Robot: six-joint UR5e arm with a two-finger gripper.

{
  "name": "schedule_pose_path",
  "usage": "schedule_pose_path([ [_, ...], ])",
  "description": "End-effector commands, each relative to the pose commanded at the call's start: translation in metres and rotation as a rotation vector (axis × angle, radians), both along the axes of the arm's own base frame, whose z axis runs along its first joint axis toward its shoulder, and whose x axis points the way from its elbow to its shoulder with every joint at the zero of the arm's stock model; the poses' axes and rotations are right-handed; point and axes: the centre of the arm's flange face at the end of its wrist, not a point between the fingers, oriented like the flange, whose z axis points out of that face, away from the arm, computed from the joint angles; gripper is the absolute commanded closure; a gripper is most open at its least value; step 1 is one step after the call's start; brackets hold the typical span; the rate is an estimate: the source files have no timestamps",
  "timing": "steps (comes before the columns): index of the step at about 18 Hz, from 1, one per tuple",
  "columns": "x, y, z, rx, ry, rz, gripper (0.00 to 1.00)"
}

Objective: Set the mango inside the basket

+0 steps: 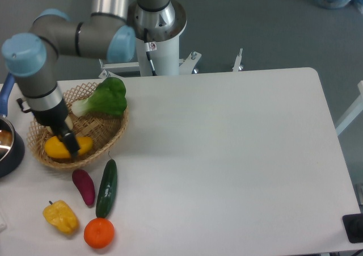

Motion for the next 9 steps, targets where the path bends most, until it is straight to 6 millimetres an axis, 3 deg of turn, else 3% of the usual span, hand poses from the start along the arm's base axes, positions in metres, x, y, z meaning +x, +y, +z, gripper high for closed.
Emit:
schedule_pose_path([
  [3,-0.091,-0.038,0.000,0.002,-0.009,0.153,0.00],
  [7,-0.202,-0.094,0.007,0.011,-0.014,0.227,0.00],
  [9,-0.250,-0.116,-0.010,-0.010,-0.040,0.194,0.00],
])
